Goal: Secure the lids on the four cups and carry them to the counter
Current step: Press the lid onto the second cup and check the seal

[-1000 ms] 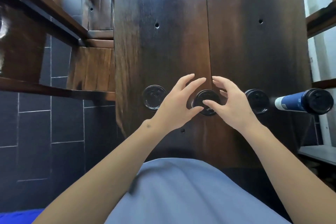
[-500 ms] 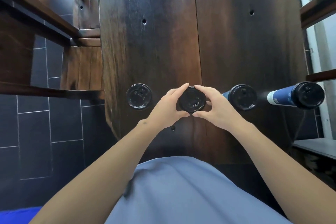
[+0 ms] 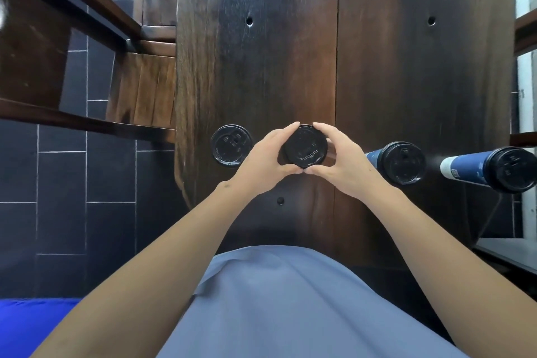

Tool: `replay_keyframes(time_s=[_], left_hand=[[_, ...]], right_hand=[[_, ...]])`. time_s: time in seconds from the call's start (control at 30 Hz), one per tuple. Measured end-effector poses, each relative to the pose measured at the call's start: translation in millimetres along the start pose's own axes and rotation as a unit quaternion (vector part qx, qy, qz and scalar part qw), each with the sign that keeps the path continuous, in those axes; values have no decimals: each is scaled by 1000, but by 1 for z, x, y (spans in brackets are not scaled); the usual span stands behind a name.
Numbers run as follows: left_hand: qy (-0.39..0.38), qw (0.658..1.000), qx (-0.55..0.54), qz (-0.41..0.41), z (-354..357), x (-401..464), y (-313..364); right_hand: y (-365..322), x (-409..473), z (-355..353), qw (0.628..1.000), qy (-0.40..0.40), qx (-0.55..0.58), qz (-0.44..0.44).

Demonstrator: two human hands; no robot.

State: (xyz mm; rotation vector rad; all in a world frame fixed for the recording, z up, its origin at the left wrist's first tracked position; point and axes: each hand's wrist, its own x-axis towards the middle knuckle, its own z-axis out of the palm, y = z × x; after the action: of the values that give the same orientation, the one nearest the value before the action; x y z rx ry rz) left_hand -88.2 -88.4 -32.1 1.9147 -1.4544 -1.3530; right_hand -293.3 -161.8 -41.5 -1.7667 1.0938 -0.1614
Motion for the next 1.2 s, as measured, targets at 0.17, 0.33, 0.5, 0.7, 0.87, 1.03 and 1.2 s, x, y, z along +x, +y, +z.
replay_keyframes(time_s=[0.17, 0.33, 0.5, 0.7, 0.87, 1.03, 1.2], left_hand=[[8, 1000, -2, 0, -2, 2, -5], [26, 999, -30, -11, 1, 2, -9], [39, 995, -80, -36, 1, -2, -5], [38, 995, -79, -48, 1, -3, 11], [52, 991, -104, -63, 1, -6, 12], [70, 985, -142, -73, 7, -11, 11], [73, 984, -146, -76, 7, -9, 10]], right_hand=[[3, 5, 8, 1000, 0, 20, -3], [-6, 18, 9, 995, 45, 57, 76], [-28, 52, 27, 972, 169, 20, 165], [-35, 77, 46, 958, 183, -110, 192], [-37, 78, 54, 948, 192, -167, 189], [-37, 77, 58, 944, 199, -193, 181], [-40, 76, 60, 935, 214, -216, 184]])
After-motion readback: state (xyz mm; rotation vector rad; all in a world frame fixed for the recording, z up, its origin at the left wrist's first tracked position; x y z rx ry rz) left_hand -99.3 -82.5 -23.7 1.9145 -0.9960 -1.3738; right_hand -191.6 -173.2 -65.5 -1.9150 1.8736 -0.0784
